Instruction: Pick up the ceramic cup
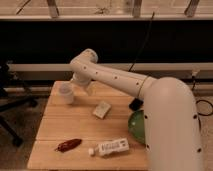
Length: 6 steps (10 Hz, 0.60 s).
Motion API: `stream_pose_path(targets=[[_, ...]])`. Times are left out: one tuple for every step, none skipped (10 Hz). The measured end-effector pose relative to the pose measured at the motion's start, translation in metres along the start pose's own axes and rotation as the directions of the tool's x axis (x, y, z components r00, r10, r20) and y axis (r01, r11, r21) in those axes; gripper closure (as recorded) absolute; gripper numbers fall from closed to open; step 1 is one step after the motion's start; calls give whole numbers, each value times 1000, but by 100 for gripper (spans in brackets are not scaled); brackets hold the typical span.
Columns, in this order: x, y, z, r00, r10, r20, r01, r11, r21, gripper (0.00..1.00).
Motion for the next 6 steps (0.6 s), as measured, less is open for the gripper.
stream_pose_path(targets=[[-1,-1,6,1000,-6,12,6,1000,-9,20],[-3,-2,16,999,-16,33,17,1000,-25,20],[-4,-3,21,999,-22,43,23,999,-30,20],[-6,-6,25,998,-28,52,30,999,-33,20],[-9,-8,29,997,-37,63,39,999,-37,20],[-13,-11,34,996,-48,73,51,998,-45,20]])
